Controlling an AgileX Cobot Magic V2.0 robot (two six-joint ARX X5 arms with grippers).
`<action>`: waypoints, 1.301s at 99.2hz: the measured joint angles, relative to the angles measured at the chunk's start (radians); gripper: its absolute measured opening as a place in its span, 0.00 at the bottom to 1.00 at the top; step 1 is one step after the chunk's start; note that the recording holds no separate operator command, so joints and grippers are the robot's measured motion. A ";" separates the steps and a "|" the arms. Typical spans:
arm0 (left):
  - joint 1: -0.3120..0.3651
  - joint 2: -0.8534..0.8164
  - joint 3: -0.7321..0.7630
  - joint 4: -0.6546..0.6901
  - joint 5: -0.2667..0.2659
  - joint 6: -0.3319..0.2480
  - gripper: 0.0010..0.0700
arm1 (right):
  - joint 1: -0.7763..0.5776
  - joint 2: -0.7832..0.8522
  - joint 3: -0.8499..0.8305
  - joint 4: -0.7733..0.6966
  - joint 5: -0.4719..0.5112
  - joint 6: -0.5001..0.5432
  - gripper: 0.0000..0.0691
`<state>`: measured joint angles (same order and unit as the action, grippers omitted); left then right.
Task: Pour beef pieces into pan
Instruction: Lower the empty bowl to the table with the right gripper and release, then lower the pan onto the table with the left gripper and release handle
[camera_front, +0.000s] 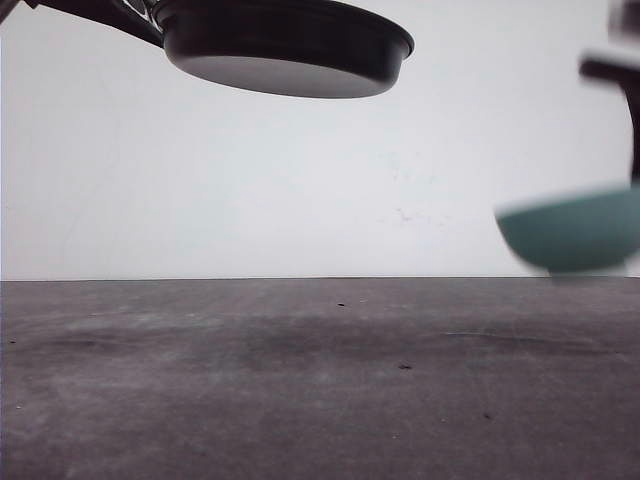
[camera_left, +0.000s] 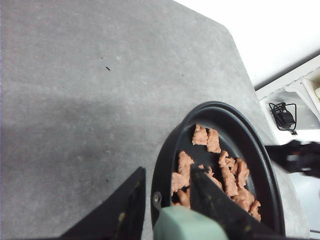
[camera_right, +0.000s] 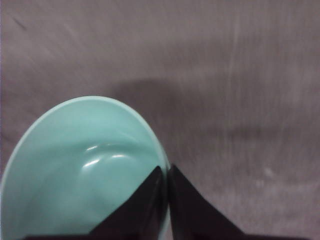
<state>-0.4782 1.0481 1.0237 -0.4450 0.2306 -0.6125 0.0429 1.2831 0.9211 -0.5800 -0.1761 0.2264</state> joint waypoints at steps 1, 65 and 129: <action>0.000 0.000 0.000 0.000 0.000 0.000 0.18 | 0.001 0.003 -0.001 0.003 -0.001 0.000 0.02; 0.000 0.005 0.000 -0.001 0.026 0.017 0.18 | 0.165 0.085 -0.002 0.037 0.034 0.006 0.53; 0.092 0.246 0.000 0.105 0.089 0.032 0.18 | 0.248 -0.560 0.140 -0.019 -0.045 0.006 0.02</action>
<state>-0.3859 1.2942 1.0241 -0.3397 0.3195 -0.5800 0.2913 0.7227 1.0611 -0.5987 -0.2211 0.2325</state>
